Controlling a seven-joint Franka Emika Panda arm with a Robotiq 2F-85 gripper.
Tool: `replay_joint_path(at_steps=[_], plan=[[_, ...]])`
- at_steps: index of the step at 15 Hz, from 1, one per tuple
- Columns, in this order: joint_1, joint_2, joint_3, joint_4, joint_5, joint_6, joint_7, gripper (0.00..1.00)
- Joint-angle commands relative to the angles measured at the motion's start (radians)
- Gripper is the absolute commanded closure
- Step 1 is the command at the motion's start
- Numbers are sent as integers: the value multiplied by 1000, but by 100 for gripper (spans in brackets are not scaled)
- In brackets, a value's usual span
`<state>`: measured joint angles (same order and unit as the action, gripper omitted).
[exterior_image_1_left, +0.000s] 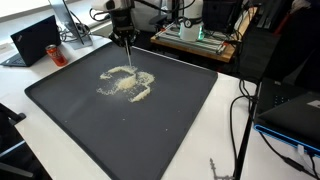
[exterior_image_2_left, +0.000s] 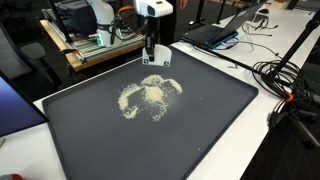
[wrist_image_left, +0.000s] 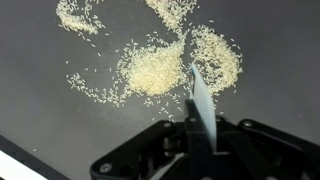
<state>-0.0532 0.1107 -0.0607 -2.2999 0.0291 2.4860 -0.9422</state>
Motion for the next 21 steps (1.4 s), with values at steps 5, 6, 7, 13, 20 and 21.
replay_joint_path(at_steps=[5, 6, 7, 13, 20, 21], plan=[[-96, 173, 66, 87, 177, 60, -268, 99], [-108, 191, 74, 96, 184, 64, -289, 99], [-118, 208, 81, 104, 185, 70, -302, 99], [-161, 297, 115, 157, 166, 121, -317, 99], [-189, 375, 118, 208, 134, 123, -301, 99], [-193, 384, 120, 214, 132, 120, -301, 99]])
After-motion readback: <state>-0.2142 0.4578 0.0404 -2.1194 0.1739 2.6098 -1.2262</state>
